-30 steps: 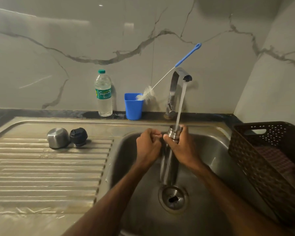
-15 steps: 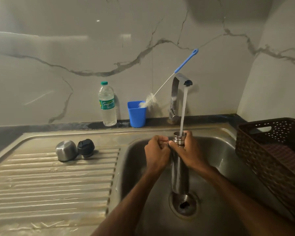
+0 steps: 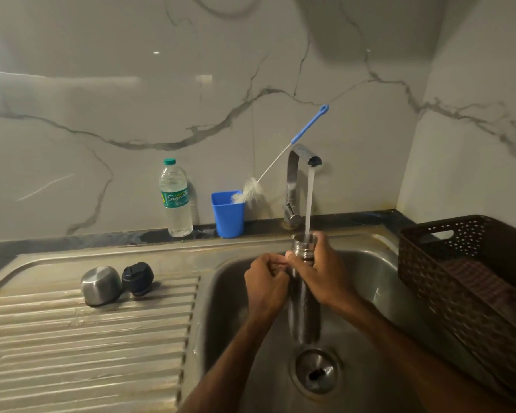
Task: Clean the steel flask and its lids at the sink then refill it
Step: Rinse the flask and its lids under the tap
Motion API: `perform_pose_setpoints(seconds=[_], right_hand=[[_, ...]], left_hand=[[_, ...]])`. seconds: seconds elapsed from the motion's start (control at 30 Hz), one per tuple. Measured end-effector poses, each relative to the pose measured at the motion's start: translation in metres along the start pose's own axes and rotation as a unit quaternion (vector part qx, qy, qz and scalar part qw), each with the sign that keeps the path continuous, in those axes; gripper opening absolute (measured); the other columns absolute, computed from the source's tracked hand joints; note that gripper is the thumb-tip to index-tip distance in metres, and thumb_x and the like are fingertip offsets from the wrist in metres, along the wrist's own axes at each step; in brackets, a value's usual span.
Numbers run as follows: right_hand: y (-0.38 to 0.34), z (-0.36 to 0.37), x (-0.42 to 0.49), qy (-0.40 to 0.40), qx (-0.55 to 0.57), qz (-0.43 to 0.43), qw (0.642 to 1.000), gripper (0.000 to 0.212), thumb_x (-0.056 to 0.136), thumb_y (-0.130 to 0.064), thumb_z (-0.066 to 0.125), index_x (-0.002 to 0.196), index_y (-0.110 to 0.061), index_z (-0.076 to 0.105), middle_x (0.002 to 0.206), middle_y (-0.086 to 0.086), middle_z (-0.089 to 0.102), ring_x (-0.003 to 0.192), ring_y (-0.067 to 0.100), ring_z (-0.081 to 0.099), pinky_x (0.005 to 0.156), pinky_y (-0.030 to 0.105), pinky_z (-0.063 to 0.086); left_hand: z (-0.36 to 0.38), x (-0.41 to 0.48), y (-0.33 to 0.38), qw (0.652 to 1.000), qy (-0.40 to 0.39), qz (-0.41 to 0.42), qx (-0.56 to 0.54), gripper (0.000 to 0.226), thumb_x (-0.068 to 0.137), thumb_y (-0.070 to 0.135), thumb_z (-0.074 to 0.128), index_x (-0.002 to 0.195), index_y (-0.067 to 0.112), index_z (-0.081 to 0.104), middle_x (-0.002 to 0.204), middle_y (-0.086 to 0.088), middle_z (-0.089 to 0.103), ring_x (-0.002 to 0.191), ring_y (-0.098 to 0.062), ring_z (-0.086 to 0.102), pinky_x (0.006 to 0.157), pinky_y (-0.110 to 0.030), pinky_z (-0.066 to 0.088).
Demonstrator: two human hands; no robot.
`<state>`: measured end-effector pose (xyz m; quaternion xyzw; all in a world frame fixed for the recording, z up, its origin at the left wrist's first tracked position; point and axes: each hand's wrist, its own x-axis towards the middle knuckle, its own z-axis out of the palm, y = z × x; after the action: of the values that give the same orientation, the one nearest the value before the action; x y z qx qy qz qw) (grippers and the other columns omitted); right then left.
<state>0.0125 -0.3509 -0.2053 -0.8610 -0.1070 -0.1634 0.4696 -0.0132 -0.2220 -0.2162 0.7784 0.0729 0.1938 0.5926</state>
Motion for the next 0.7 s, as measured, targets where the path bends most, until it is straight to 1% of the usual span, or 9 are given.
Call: perform_pose_setpoints(seconds=[0.07,0.17,0.27,0.3,0.4,0.43,0.5,0.6,0.7], right_hand=[[0.0,0.001,0.002,0.003,0.016,0.003,1.0,0.048,0.093,-0.045,0.07,0.128,-0.027,0.043,0.114,-0.002,0.065,0.096,0.014,0.067,0.085,0.037,0.059],[0.006,0.004,-0.001,-0.046,-0.054,0.038,0.997,0.06,0.091,-0.052,0.07,0.134,-0.021,0.043,0.122,0.004,0.063,0.105,0.022,0.065,0.091,0.046,0.058],[0.001,0.0,0.004,-0.002,-0.015,0.01,1.0,0.059,0.093,-0.045,0.07,0.138,-0.018,0.043,0.121,0.002,0.063,0.103,0.021,0.066,0.089,0.04,0.058],[0.002,0.0,0.005,-0.007,-0.015,0.009,1.0,0.058,0.093,-0.045,0.071,0.137,-0.018,0.043,0.121,0.002,0.063,0.103,0.02,0.066,0.089,0.039,0.058],[0.007,0.002,0.003,-0.09,-0.065,0.055,0.992,0.055,0.092,-0.047,0.072,0.131,-0.021,0.044,0.118,0.002,0.061,0.103,0.019,0.064,0.088,0.036,0.056],[0.007,0.0,0.005,-0.098,-0.048,0.07,0.992,0.052,0.091,-0.047,0.072,0.129,-0.023,0.046,0.115,0.0,0.063,0.1,0.018,0.065,0.086,0.035,0.056],[0.007,-0.014,0.013,-0.081,0.032,0.099,0.991,0.048,0.09,-0.048,0.073,0.124,-0.023,0.051,0.109,0.0,0.066,0.093,0.017,0.068,0.083,0.036,0.058],[0.016,-0.036,0.021,-0.053,0.143,0.182,0.971,0.058,0.086,-0.053,0.074,0.128,-0.02,0.054,0.114,0.008,0.068,0.098,0.023,0.069,0.082,0.039,0.058],[0.025,-0.04,0.019,-0.079,0.213,0.289,0.93,0.058,0.086,-0.053,0.073,0.127,-0.017,0.054,0.118,0.017,0.064,0.102,0.031,0.067,0.081,0.046,0.061]], left_hand=[[-0.001,0.0,-0.001,1.0,-0.001,-0.004,-0.004,0.023,0.09,0.0,0.062,0.09,0.022,0.071,0.085,0.006,0.073,0.079,-0.005,0.069,0.077,-0.024,0.06],[0.001,-0.003,0.0,1.0,-0.01,-0.007,-0.011,0.022,0.089,0.002,0.064,0.092,0.021,0.072,0.085,0.007,0.074,0.079,-0.003,0.069,0.078,-0.023,0.06],[0.001,-0.001,0.0,1.0,-0.009,-0.007,0.007,0.025,0.088,0.0,0.06,0.092,0.021,0.072,0.085,0.007,0.074,0.081,-0.004,0.069,0.079,-0.023,0.059],[0.002,-0.001,-0.002,1.0,-0.012,-0.008,0.008,0.024,0.089,0.0,0.06,0.092,0.021,0.072,0.086,0.007,0.074,0.082,-0.005,0.069,0.08,-0.025,0.06],[0.004,-0.002,-0.006,0.999,-0.034,-0.024,0.014,0.018,0.093,0.007,0.06,0.096,0.021,0.07,0.09,0.005,0.073,0.085,-0.01,0.071,0.082,-0.033,0.062],[0.003,-0.001,-0.006,0.998,-0.044,-0.034,0.025,0.014,0.097,0.011,0.059,0.098,0.021,0.069,0.092,0.004,0.073,0.087,-0.011,0.07,0.084,-0.034,0.061],[-0.001,0.0,-0.004,0.994,-0.085,-0.055,0.044,0.013,0.103,0.029,0.058,0.102,0.02,0.068,0.095,0.002,0.072,0.09,-0.013,0.069,0.085,-0.032,0.058],[-0.003,0.001,0.0,0.969,-0.202,-0.131,0.046,0.046,0.102,0.061,0.048,0.108,0.02,0.069,0.106,-0.005,0.073,0.1,-0.022,0.07,0.091,-0.041,0.058],[-0.007,0.0,0.004,0.924,-0.321,-0.207,0.018,0.065,0.1,0.072,0.035,0.12,0.021,0.069,0.116,-0.007,0.071,0.104,-0.024,0.067,0.084,-0.037,0.054]])
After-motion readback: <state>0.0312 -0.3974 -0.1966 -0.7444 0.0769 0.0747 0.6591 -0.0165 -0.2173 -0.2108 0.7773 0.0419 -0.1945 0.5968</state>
